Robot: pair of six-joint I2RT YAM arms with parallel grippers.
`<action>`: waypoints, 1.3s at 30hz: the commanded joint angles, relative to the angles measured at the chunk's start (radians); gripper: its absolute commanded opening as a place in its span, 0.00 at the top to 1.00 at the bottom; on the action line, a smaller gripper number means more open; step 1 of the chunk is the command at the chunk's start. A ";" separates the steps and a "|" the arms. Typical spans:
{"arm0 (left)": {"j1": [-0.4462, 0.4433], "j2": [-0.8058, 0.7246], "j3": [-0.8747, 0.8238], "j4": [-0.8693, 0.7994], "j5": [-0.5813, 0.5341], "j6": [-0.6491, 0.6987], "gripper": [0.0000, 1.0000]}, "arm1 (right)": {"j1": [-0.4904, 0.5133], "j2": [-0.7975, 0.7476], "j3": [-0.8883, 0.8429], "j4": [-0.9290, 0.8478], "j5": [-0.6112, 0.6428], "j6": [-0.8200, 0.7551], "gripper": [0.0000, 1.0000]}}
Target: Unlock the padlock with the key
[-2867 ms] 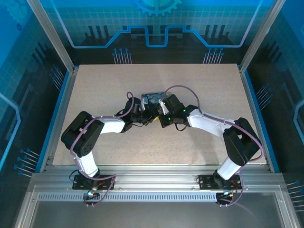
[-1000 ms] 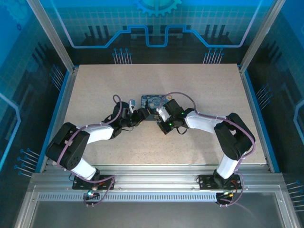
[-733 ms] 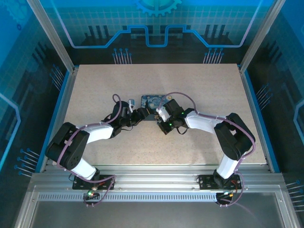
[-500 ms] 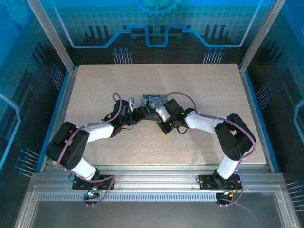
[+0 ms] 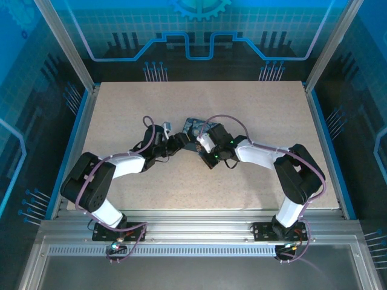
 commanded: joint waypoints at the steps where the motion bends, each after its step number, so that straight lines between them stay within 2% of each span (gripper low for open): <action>1: 0.008 -0.054 -0.046 0.010 0.020 0.001 0.43 | 0.012 0.007 0.025 -0.024 0.021 -0.038 1.00; 17: 0.007 -0.186 -0.144 -0.092 0.077 0.003 0.42 | 0.044 0.016 0.028 -0.044 0.039 -0.081 1.00; 39: 0.005 -0.203 -0.141 -0.160 0.105 0.025 0.37 | 0.072 0.033 0.058 -0.095 0.123 -0.165 1.00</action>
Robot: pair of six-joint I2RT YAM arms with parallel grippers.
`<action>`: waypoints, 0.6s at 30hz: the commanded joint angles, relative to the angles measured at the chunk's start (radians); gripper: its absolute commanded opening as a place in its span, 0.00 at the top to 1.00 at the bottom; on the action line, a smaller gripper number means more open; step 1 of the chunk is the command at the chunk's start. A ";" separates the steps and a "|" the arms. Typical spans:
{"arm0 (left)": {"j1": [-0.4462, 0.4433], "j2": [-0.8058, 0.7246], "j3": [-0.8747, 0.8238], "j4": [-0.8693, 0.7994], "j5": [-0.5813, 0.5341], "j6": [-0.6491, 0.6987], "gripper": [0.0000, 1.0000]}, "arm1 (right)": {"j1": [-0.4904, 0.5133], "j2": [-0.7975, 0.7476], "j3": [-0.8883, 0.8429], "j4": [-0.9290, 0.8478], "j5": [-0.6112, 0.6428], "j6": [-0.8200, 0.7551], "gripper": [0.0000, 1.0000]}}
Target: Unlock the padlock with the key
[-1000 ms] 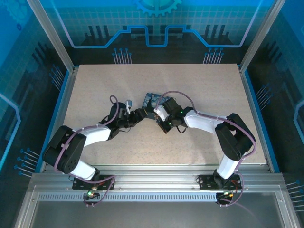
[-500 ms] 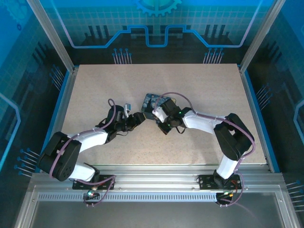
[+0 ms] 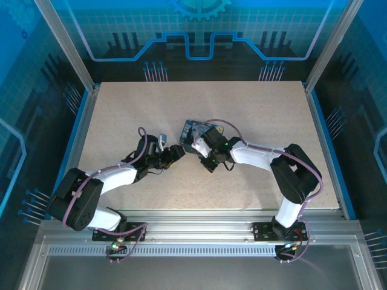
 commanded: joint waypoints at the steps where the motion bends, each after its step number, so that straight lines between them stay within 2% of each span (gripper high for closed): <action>1: 0.006 -0.024 0.001 -0.036 0.026 0.023 0.37 | 0.014 0.007 0.031 -0.029 0.019 -0.030 1.00; 18: 0.006 -0.076 -0.013 -0.129 0.004 0.033 0.31 | 0.039 0.021 0.055 -0.019 0.025 -0.109 1.00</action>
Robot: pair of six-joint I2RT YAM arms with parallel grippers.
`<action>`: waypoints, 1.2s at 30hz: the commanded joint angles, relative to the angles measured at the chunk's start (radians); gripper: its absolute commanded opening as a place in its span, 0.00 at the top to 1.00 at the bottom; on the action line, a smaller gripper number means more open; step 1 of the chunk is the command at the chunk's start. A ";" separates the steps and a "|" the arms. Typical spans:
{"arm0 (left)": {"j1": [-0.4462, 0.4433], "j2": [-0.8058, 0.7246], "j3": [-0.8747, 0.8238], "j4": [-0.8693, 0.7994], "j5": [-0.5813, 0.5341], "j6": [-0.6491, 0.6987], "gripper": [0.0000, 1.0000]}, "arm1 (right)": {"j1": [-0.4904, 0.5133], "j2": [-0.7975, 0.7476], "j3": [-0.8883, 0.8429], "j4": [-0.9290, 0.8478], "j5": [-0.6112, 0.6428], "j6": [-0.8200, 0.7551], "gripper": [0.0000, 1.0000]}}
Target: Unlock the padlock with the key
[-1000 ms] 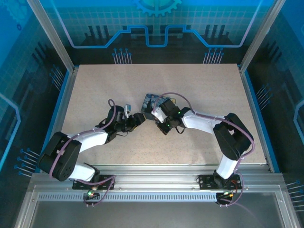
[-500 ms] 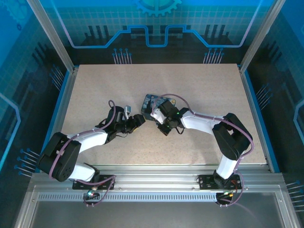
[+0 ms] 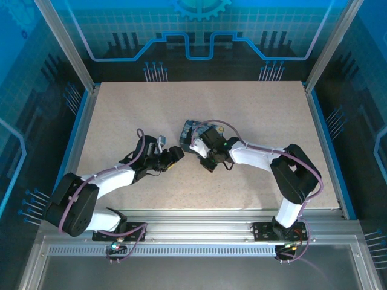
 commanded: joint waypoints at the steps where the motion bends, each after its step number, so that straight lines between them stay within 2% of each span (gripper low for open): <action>1: 0.006 -0.020 -0.012 -0.034 0.001 0.026 0.31 | 0.025 0.022 0.044 -0.018 0.008 -0.043 1.00; 26: 0.009 -0.027 -0.011 -0.059 -0.008 0.034 0.30 | 0.052 0.003 0.017 -0.040 0.061 -0.036 1.00; 36: 0.011 -0.048 -0.029 -0.076 -0.023 0.027 0.29 | 0.053 0.019 0.030 0.008 0.068 -0.108 1.00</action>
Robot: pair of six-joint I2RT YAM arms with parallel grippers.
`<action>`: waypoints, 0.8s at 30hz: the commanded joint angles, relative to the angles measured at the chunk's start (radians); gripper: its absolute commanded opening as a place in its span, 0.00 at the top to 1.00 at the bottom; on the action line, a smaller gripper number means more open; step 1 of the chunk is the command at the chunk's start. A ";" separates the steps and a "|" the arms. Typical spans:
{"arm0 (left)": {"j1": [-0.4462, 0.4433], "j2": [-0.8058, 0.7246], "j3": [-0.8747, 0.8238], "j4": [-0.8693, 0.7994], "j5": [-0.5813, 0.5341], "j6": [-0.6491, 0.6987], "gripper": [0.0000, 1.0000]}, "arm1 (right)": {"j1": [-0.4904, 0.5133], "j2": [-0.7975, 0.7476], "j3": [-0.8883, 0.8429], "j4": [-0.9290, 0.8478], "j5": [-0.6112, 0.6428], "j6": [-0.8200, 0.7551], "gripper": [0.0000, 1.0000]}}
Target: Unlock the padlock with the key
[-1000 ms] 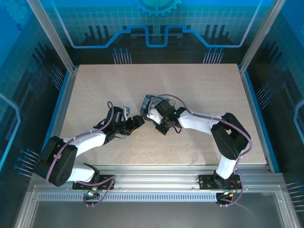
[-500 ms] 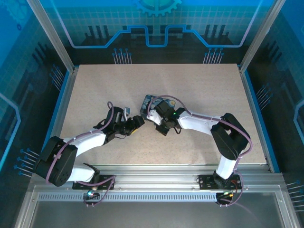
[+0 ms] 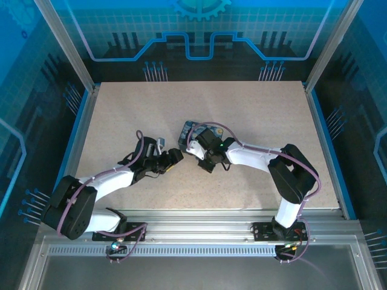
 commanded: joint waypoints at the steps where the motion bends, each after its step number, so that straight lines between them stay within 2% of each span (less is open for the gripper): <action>1: 0.009 -0.023 -0.016 -0.026 -0.015 0.009 0.29 | 0.017 0.005 0.007 0.032 0.000 -0.055 1.00; 15: 0.016 -0.052 -0.023 -0.049 -0.027 0.006 0.29 | 0.017 0.055 0.077 0.033 -0.022 -0.126 1.00; 24: 0.046 -0.109 -0.052 -0.071 -0.038 -0.002 0.28 | 0.025 -0.015 0.047 0.056 -0.075 -0.086 1.00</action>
